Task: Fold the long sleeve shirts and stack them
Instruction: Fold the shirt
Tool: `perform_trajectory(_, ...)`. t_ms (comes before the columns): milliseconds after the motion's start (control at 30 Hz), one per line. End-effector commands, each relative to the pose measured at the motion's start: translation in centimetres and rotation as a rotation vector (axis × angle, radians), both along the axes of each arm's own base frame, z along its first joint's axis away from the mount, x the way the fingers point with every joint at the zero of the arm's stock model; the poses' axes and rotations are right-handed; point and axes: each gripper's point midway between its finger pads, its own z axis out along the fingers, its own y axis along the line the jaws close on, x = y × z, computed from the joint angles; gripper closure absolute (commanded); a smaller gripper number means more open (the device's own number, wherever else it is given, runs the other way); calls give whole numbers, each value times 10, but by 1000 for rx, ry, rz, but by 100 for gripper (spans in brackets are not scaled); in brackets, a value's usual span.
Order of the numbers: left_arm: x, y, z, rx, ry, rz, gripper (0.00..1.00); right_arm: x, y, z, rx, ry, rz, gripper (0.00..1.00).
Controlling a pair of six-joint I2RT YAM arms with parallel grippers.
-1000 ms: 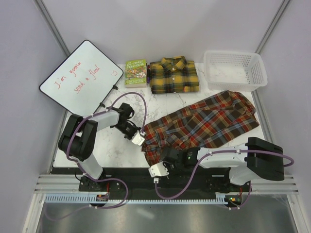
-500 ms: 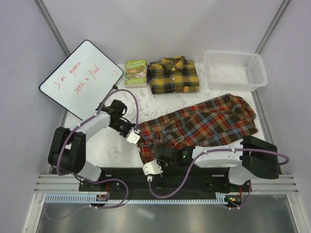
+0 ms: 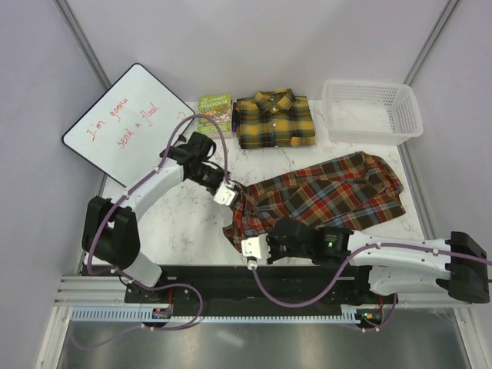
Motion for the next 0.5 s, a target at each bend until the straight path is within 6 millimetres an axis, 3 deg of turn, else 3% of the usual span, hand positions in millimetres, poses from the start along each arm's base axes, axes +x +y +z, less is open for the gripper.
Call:
perform_trajectory(0,13,-47,25,-91,74,10,98,21,-38,7,2,-41,-131,100)
perform_trajectory(33,20,-63,40,-121,45,-2,98,24,-50,11,9,-51,-154,100)
perform_trajectory(167,37,-106,56,-159,109,32,98,44,-93,16,-5,-86,-258,100)
perform_trajectory(200,44,-118,68,-176,84,26,98,45,-100,15,-11,-87,-272,100)
perform_trajectory(233,41,-133,57,-160,118,19,98,47,-114,15,-37,-94,-291,100)
perform_trajectory(400,56,-188,58,-194,104,-1,98,49,-154,2,-163,-117,-318,100)
perform_trajectory(467,52,-207,40,-177,135,-11,98,43,-167,-9,-237,-92,-307,100)
